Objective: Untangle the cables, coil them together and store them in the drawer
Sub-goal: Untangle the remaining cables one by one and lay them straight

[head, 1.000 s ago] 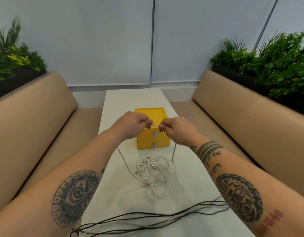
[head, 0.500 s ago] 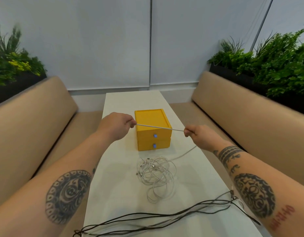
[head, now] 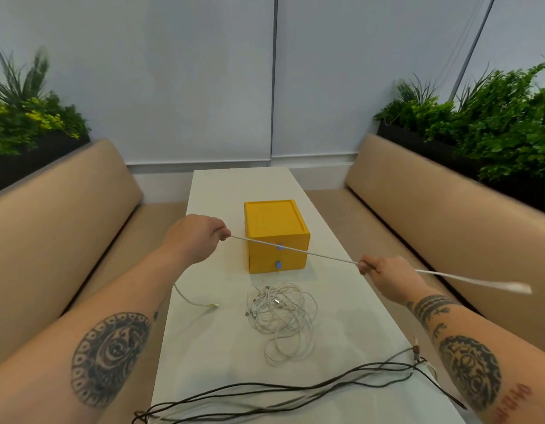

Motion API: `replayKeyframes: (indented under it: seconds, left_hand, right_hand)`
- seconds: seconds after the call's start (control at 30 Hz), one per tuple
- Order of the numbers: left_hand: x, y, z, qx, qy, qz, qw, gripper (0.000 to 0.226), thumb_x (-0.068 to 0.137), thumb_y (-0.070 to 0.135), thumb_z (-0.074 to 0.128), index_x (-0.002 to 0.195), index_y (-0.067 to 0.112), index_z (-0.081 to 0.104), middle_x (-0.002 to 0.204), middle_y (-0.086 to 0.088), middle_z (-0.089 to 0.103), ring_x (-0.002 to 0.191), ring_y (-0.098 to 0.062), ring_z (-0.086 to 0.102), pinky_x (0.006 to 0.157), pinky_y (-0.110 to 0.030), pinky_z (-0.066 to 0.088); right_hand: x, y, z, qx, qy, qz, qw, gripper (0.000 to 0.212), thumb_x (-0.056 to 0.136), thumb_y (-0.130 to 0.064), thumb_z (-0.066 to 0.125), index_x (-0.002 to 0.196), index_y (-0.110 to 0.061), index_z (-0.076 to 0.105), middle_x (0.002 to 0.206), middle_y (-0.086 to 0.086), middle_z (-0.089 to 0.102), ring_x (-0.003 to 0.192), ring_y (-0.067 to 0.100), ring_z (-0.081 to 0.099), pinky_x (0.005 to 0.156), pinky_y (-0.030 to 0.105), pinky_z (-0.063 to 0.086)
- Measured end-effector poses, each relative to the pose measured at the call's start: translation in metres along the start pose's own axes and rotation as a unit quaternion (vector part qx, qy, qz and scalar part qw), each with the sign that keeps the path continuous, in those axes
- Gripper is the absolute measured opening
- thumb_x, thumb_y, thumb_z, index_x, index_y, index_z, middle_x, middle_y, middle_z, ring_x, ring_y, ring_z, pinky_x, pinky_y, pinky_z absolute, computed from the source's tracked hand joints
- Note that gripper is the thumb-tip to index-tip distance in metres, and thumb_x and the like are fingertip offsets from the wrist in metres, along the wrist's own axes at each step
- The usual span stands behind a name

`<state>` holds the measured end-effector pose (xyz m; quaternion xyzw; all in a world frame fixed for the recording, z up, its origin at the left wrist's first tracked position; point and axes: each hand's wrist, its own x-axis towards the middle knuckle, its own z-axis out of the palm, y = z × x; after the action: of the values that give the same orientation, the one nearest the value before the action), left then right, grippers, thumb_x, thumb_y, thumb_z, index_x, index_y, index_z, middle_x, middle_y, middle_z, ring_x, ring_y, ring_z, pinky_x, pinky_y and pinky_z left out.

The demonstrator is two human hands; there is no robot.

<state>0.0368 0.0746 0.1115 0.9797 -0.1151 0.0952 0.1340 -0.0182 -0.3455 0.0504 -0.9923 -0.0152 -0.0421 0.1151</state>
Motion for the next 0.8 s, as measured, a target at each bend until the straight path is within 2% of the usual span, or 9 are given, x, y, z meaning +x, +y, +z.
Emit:
replayKeyframes:
  seconds: [0.1, 0.2, 0.27, 0.37, 0.47, 0.57, 0.63, 0.73, 0.8]
  left_hand:
    - [-0.003, -0.009, 0.005, -0.017, -0.007, -0.027, 0.999, 0.026, 0.099, 0.043, 0.049, 0.086, 0.034, 0.07, 0.094, 0.008, 0.073, 0.092, -0.021, 0.063, 0.079, -0.036, 0.051]
    - [-0.009, -0.023, 0.001, -0.043, -0.017, -0.06, 0.997, 0.031, 0.097, 0.045, 0.054, 0.084, 0.022, 0.071, 0.081, 0.002, 0.07, 0.083, -0.021, 0.062, 0.069, -0.032, 0.049]
    - [-0.015, -0.032, 0.003, -0.039, -0.032, -0.062, 0.997, 0.029, 0.097, 0.044, 0.055, 0.085, 0.023, 0.071, 0.08, 0.004, 0.069, 0.082, -0.019, 0.061, 0.068, -0.031, 0.047]
    - [-0.021, -0.035, 0.01, -0.047, -0.033, -0.082, 0.995, 0.026, 0.097, 0.044, 0.054, 0.086, 0.027, 0.071, 0.082, 0.008, 0.07, 0.086, -0.019, 0.062, 0.076, -0.034, 0.052]
    - [-0.023, -0.026, 0.016, -0.017, -0.023, -0.089, 0.996, 0.025, 0.098, 0.043, 0.052, 0.088, 0.028, 0.07, 0.084, 0.009, 0.069, 0.086, -0.02, 0.061, 0.075, -0.033, 0.049]
    - [-0.022, -0.013, 0.02, -0.018, -0.012, -0.09, 0.996, 0.028, 0.099, 0.043, 0.052, 0.089, 0.025, 0.07, 0.088, 0.006, 0.07, 0.087, -0.021, 0.061, 0.077, -0.034, 0.049]
    - [-0.022, -0.006, 0.016, -0.028, -0.013, -0.094, 0.995, 0.028, 0.099, 0.043, 0.052, 0.088, 0.024, 0.07, 0.087, 0.005, 0.07, 0.086, -0.021, 0.06, 0.073, -0.032, 0.046]
    - [-0.019, 0.003, 0.006, -0.026, 0.012, -0.094, 0.995, 0.03, 0.099, 0.042, 0.053, 0.086, 0.021, 0.07, 0.084, 0.003, 0.069, 0.087, -0.023, 0.06, 0.069, -0.031, 0.039]
    - [-0.025, 0.009, -0.001, 0.031, 0.02, -0.098, 0.994, 0.032, 0.1, 0.041, 0.051, 0.086, 0.018, 0.067, 0.083, 0.003, 0.066, 0.087, -0.024, 0.058, 0.072, -0.031, 0.033]
  right_hand:
    - [0.002, 0.008, 0.011, 0.031, -0.051, 0.045, 0.997, 0.025, 0.103, -0.036, 0.037, 0.086, -0.034, 0.056, 0.08, -0.015, 0.056, 0.077, 0.013, 0.054, 0.062, 0.029, 0.036]
    - [-0.001, 0.029, 0.03, 0.036, -0.065, 0.087, 0.993, 0.027, 0.101, -0.036, 0.039, 0.081, -0.035, 0.056, 0.091, -0.009, 0.062, 0.082, 0.014, 0.056, 0.068, 0.031, 0.039]
    - [-0.004, 0.038, 0.038, 0.039, -0.076, 0.099, 0.991, 0.027, 0.102, -0.036, 0.039, 0.081, -0.036, 0.056, 0.091, -0.009, 0.061, 0.084, 0.016, 0.057, 0.071, 0.032, 0.04]
    - [-0.004, 0.034, 0.045, 0.06, -0.089, 0.093, 0.99, 0.027, 0.103, -0.034, 0.04, 0.085, -0.035, 0.06, 0.092, -0.009, 0.06, 0.086, 0.016, 0.056, 0.074, 0.032, 0.04]
    - [0.0, 0.031, 0.046, 0.046, -0.138, 0.085, 0.986, 0.027, 0.104, -0.032, 0.039, 0.094, -0.03, 0.065, 0.098, -0.007, 0.06, 0.092, 0.017, 0.056, 0.077, 0.031, 0.039]
    - [0.004, 0.033, 0.046, 0.074, -0.183, 0.08, 0.977, 0.035, 0.103, -0.046, 0.04, 0.09, -0.028, 0.066, 0.09, -0.005, 0.064, 0.085, 0.015, 0.06, 0.074, 0.031, 0.044]
    - [0.008, 0.028, 0.043, 0.077, -0.206, 0.042, 0.975, 0.035, 0.101, -0.051, 0.043, 0.088, -0.028, 0.065, 0.083, -0.006, 0.066, 0.077, 0.011, 0.061, 0.069, 0.027, 0.047]
    - [0.014, 0.015, 0.035, 0.086, -0.234, -0.001, 0.969, 0.027, 0.103, -0.038, 0.047, 0.09, -0.025, 0.067, 0.074, -0.005, 0.061, 0.063, 0.007, 0.055, 0.055, 0.017, 0.041]
    - [0.018, 0.022, 0.033, 0.103, -0.221, 0.002, 0.97, 0.027, 0.103, -0.032, 0.049, 0.083, -0.024, 0.066, 0.071, -0.003, 0.06, 0.06, 0.009, 0.052, 0.052, 0.016, 0.038]
